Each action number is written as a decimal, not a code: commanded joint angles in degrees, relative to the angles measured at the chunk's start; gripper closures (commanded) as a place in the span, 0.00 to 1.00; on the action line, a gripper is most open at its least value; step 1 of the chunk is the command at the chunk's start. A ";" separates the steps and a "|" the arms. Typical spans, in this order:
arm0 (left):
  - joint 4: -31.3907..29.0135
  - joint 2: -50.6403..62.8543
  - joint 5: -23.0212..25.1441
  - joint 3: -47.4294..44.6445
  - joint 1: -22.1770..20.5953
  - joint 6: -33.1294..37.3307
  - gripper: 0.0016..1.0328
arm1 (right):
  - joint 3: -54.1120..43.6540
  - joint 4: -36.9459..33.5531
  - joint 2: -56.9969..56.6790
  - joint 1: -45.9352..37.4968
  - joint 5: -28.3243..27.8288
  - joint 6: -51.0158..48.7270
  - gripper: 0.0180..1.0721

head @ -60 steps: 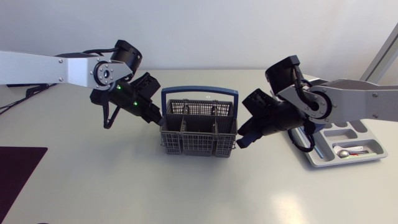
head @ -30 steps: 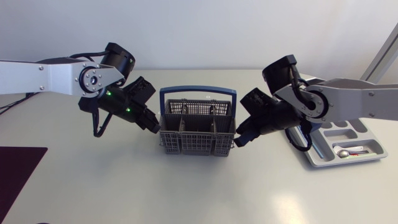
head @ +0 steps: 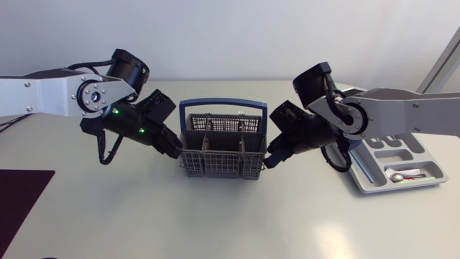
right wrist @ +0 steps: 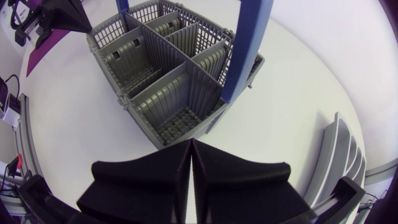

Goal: Sort the cutlery from the basket into the organizer compartments.

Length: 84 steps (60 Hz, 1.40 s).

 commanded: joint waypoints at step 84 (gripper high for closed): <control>-2.01 -1.14 1.85 -4.01 -0.73 4.03 0.97 | 1.78 0.90 0.24 1.55 5.04 2.91 0.95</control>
